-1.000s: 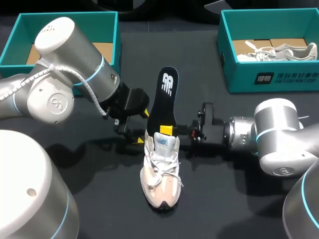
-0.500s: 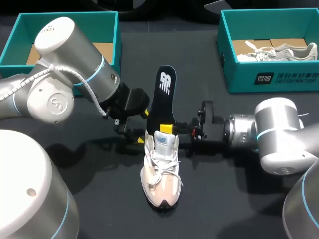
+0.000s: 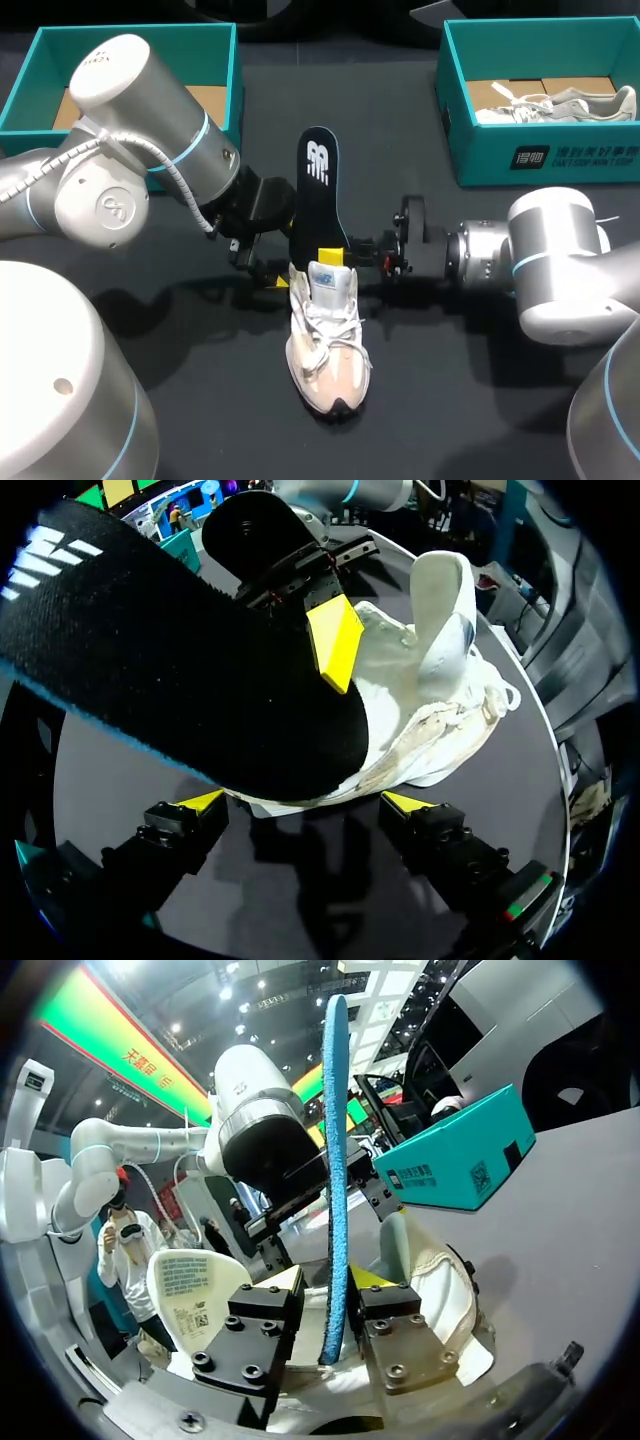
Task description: Take the shoe out of the shoebox, open the shoe tongue, remove and reinsert the insole, then place the shoe into the shoebox
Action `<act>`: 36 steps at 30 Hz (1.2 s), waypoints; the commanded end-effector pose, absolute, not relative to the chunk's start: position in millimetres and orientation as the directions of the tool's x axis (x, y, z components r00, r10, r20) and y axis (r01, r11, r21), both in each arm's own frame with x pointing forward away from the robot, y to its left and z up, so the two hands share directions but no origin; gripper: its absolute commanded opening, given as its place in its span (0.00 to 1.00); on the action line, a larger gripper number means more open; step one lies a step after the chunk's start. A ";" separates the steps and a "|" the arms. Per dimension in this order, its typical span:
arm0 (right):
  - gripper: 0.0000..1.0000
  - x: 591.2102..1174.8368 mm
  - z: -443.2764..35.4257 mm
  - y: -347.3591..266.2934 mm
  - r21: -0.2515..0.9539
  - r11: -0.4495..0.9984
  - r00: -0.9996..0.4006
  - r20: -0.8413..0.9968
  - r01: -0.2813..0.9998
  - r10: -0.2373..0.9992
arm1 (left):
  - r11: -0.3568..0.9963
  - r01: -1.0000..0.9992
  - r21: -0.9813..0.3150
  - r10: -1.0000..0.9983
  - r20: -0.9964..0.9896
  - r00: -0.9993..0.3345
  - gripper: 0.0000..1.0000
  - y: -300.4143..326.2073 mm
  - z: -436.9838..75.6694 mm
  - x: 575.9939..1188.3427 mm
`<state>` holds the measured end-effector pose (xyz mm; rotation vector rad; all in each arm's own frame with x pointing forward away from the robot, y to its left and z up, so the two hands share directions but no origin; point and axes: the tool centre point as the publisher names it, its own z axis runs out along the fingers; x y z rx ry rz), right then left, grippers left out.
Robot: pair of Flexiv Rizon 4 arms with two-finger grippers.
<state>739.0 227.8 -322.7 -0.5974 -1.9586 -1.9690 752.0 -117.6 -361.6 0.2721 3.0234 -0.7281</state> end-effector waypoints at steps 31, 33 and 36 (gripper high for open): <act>0.35 742.7 -294.9 234.1 0.916 0.102 -0.922 0.386 0.388 0.039 | 0.877 0.174 -0.447 0.165 -0.060 -0.985 1.00 -118.2 -361.9 752.1; 0.35 745.3 -292.9 235.9 0.918 0.108 -0.924 0.381 0.382 0.032 | 0.877 0.174 -0.447 0.165 -0.060 -0.985 1.00 -118.2 -361.9 752.1; 0.34 747.8 -290.2 240.1 0.920 0.114 -0.927 0.374 0.374 0.021 | 0.877 0.174 -0.447 0.165 -0.060 -0.985 1.00 -118.2 -361.9 752.1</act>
